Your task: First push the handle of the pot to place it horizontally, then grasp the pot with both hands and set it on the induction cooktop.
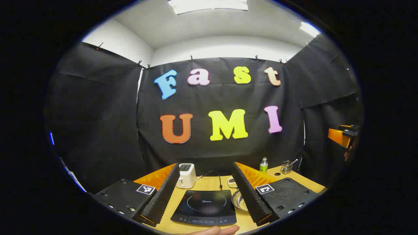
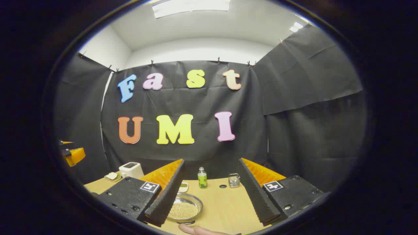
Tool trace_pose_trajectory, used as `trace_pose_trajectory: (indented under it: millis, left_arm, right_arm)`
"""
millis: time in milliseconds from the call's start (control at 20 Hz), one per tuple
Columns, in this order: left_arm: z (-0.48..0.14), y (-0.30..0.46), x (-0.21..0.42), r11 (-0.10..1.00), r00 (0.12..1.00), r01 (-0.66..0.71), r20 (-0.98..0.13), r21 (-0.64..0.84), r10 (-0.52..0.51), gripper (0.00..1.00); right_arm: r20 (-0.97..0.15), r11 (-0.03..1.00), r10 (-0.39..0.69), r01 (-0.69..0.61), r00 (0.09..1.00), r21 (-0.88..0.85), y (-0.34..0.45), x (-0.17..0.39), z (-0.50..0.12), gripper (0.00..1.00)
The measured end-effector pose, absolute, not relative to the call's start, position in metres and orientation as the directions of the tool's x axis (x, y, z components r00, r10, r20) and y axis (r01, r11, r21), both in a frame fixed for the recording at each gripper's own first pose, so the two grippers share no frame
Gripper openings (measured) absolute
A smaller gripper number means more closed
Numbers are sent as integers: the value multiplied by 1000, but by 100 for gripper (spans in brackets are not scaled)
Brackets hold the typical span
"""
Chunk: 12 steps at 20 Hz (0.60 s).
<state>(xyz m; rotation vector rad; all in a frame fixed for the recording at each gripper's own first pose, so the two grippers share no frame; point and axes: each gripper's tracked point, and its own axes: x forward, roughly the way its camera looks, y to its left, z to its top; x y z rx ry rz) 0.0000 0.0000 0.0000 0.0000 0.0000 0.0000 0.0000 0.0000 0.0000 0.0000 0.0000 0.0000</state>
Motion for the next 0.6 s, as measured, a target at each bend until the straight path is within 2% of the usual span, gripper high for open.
trace_pose_trajectory:
  millis: [100, 150, 600]
  left_arm:
    - [1, -3, -1, 1000, 1000, 0, 8, 9, 0, 87]
    - [1, -6, -1, 1000, 1000, 7, 10, 1, -7, 96]
    - [-2, -14, -4, 999, 999, 41, 14, -19, -40, 96]
  right_arm:
    - [5, 1000, -7, 7, 1000, -11, -4, -1, 1, 96]
    - [8, 1000, -10, 10, 1000, -13, -4, -1, 1, 96]
    - [-3, 1000, -12, 12, 1000, -24, -6, 1, -7, 96]
